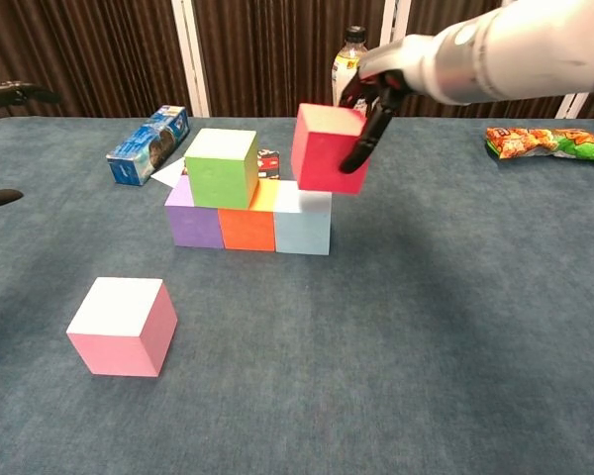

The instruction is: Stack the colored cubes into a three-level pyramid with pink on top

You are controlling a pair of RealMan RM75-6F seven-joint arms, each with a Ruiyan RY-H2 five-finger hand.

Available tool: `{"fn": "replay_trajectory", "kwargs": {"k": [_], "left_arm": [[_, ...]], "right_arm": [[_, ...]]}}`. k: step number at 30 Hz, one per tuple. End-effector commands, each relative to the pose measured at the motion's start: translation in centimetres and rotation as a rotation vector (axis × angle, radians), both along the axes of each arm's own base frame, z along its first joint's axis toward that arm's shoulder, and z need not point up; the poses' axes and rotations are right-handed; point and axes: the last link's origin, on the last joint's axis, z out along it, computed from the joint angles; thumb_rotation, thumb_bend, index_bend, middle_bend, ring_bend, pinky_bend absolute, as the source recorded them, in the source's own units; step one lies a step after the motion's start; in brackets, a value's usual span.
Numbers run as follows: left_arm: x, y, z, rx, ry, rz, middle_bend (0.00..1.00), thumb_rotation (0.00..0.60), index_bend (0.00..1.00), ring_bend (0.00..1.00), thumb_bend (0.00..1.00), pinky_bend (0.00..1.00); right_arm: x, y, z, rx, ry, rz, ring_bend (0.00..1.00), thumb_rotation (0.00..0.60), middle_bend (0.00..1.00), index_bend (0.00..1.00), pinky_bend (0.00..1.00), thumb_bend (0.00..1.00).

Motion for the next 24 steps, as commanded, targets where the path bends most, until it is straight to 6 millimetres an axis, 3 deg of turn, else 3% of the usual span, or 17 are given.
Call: {"fn": "replay_trajectory", "kwargs": {"k": [1, 9, 24], "left_arm": [[0.0, 0.0, 0.0, -0.002, -0.008, -0.001, 0.00, 0.600, 0.07, 0.00, 0.30, 0.07], [-0.5, 0.0, -0.1, -0.011, -0.027, 0.005, 0.00, 0.600, 0.07, 0.00, 0.30, 0.08], [-1.0, 0.2, -0.1, -0.019, -0.058, 0.001, 0.00, 0.600, 0.07, 0.00, 0.30, 0.07]], "right_arm": [[1.5, -0.5, -1.5, -0.015, 0.030, -0.008, 0.04, 0.600, 0.19, 0.58, 0.15, 0.28], [3.6, -1.3, -3.7, -0.034, 0.063, -0.031, 0.04, 0.600, 0.19, 0.58, 0.15, 0.29], [5.0, -0.8, -4.7, -0.082, 0.118, -0.088, 0.04, 0.600, 0.19, 0.55, 0.15, 0.29]]}}
